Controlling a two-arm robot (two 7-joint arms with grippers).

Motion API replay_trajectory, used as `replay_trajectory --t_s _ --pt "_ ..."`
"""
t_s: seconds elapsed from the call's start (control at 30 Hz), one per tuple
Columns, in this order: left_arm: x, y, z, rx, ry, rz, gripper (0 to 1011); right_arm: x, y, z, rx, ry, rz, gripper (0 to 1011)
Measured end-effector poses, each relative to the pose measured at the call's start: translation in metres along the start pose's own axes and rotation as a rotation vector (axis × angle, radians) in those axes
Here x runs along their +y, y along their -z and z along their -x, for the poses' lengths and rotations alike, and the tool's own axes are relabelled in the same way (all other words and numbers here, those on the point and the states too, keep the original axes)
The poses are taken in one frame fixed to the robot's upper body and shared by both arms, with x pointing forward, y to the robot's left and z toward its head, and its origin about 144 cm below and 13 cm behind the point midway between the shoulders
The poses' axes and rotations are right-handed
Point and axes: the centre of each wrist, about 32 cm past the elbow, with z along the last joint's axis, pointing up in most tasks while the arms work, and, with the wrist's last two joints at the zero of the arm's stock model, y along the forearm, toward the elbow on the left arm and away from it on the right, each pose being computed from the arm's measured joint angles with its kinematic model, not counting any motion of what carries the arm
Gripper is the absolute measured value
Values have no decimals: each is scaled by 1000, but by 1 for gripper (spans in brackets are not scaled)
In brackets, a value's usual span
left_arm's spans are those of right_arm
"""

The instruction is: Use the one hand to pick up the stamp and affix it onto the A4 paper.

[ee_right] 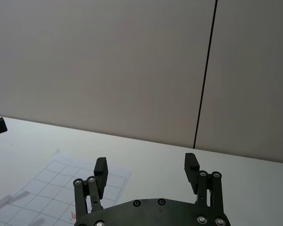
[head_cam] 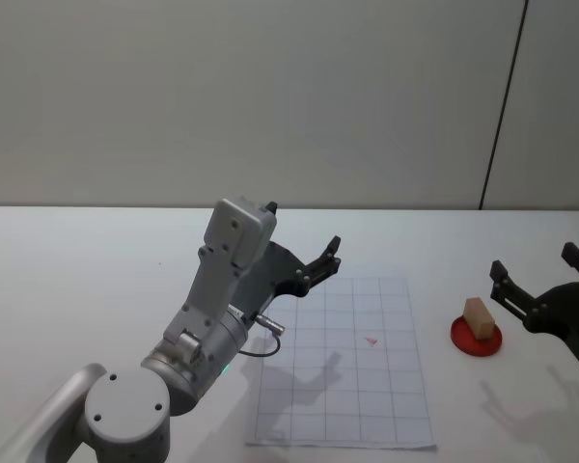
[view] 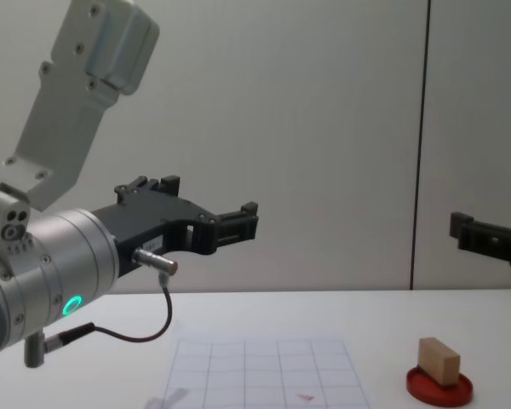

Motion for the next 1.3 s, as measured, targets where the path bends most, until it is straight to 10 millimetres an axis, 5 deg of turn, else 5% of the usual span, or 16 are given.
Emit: replay_trajectory --t_s 0.83,1.3 --pt "0 0 0 0 0 0 1002 3 6 3 36 45 106 1001" --pt "0 0 0 0 0 0 1002 25 7 12 72 158 246 1001"
